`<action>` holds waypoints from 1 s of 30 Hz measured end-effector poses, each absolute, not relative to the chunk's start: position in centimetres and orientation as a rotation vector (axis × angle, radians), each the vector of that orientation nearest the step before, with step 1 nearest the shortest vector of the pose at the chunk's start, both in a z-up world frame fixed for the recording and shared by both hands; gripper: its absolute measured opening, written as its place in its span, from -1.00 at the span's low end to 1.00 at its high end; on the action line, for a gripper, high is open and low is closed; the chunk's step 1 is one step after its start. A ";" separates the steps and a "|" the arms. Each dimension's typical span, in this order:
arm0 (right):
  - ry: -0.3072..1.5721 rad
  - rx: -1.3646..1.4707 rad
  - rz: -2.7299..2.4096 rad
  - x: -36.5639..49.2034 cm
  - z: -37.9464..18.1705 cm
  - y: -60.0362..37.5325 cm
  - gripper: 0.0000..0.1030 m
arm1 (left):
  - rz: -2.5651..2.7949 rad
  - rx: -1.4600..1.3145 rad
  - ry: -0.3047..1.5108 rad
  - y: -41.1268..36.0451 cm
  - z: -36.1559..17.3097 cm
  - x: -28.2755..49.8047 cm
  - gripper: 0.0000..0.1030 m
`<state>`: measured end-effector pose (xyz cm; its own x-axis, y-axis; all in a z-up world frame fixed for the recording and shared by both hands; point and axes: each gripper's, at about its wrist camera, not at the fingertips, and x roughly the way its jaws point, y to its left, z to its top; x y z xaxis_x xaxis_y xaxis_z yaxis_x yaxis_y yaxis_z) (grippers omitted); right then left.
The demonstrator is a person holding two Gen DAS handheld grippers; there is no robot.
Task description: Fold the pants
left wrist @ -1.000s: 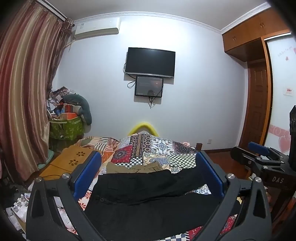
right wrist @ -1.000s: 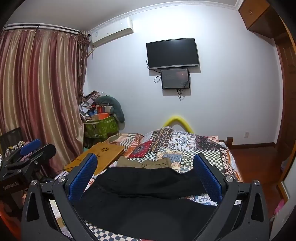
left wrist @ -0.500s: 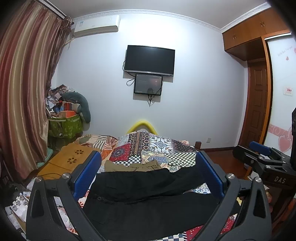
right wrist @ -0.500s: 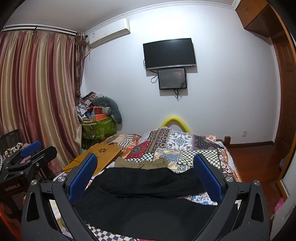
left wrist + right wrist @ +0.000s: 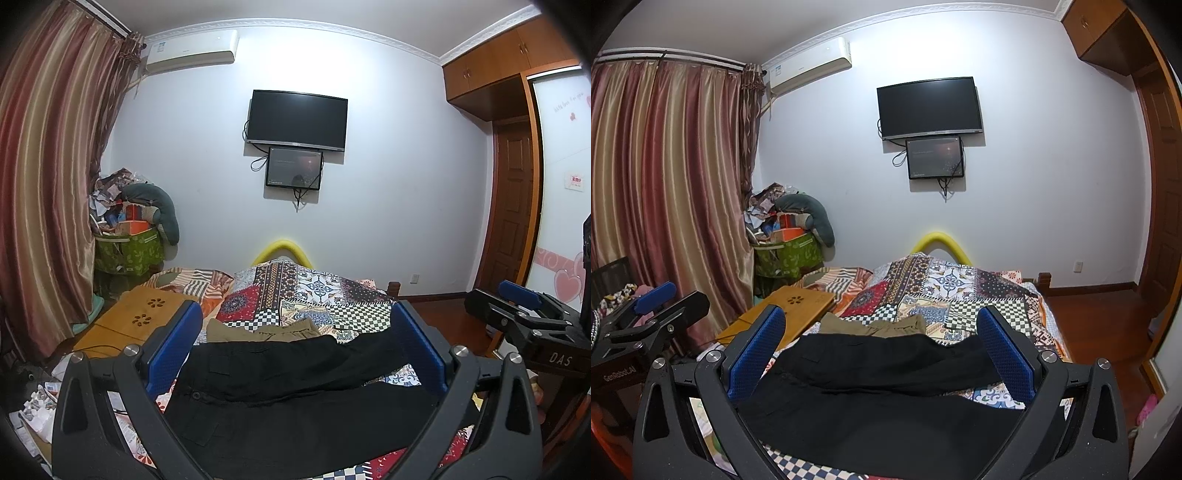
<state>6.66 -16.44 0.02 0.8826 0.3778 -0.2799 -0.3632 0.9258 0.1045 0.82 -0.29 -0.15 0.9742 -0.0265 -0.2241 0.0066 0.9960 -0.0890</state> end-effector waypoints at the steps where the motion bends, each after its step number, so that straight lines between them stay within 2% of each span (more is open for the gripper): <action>1: 0.301 0.051 0.387 6.6 0.0 -16.4 1.00 | -0.017 -0.089 0.227 -0.3 -0.2 0.8 0.99; 30: 0.301 0.056 0.388 6.6 0.0 -16.4 1.00 | -0.028 -0.078 0.222 -0.3 -0.4 0.6 0.99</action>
